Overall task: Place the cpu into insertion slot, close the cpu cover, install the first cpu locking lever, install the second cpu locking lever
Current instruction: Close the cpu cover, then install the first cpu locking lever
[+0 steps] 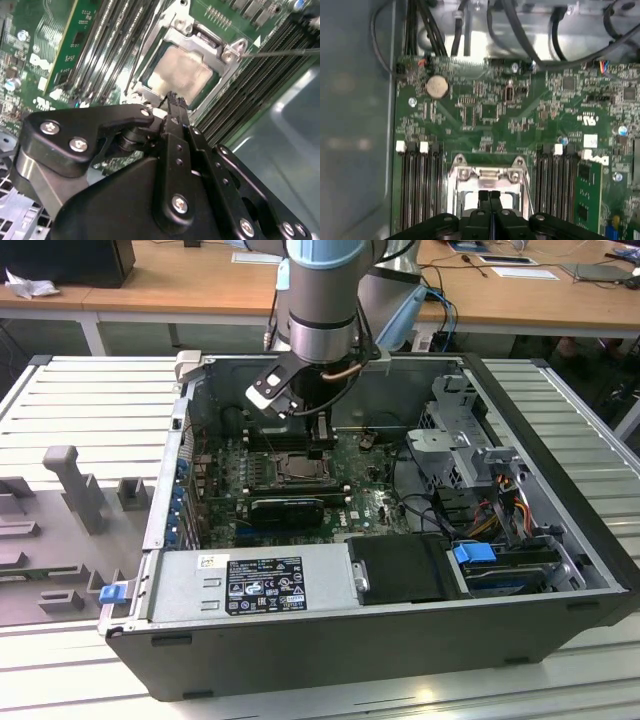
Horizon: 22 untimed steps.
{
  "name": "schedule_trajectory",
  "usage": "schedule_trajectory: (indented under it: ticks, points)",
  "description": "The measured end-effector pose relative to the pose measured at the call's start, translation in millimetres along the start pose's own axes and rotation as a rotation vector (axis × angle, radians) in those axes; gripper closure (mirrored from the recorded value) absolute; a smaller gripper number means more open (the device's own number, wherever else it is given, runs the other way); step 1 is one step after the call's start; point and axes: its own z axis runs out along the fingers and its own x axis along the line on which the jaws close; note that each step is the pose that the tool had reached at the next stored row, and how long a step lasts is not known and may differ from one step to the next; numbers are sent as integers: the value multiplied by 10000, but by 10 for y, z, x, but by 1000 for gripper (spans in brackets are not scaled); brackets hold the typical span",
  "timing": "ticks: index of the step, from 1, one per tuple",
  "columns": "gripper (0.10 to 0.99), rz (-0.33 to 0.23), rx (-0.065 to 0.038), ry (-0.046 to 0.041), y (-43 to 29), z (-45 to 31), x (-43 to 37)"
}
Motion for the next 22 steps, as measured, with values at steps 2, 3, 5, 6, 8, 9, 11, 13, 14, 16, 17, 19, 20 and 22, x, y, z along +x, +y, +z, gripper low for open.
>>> schedule_trajectory:
  ticks: [2, 3, 5, 6, 8, 9, 11, 13, 14, 16, 17, 19, 20, 22]
  points:
    - [980, -1, 0, 1, -33, -1, 1]
    - [980, -2, 0, 0, -46, -1, 1]
    - [980, -1, 0, 2, -110, -2, 3]
    - [980, -1, 0, 1, -128, -3, 3]
    - [980, 0, 0, 0, -186, -5, 5]
    - [980, 0, 0, 0, -199, -5, 6]
    - [980, -2, 1, -1, -202, -12, 5]
    - [980, -1, -2, 3, -201, -15, 6]
    - [980, -1, 2, -3, -202, -24, 5]
    - [980, -1, -1, 1, -200, -91, 6]
    - [980, 0, 0, 0, -198, -144, 6]
    - [980, -1, -1, 0, -196, -214, 7]
    - [980, -4, 0, 0, -194, -299, 8]
    - [980, -7, 0, 0, -190, -429, 9]
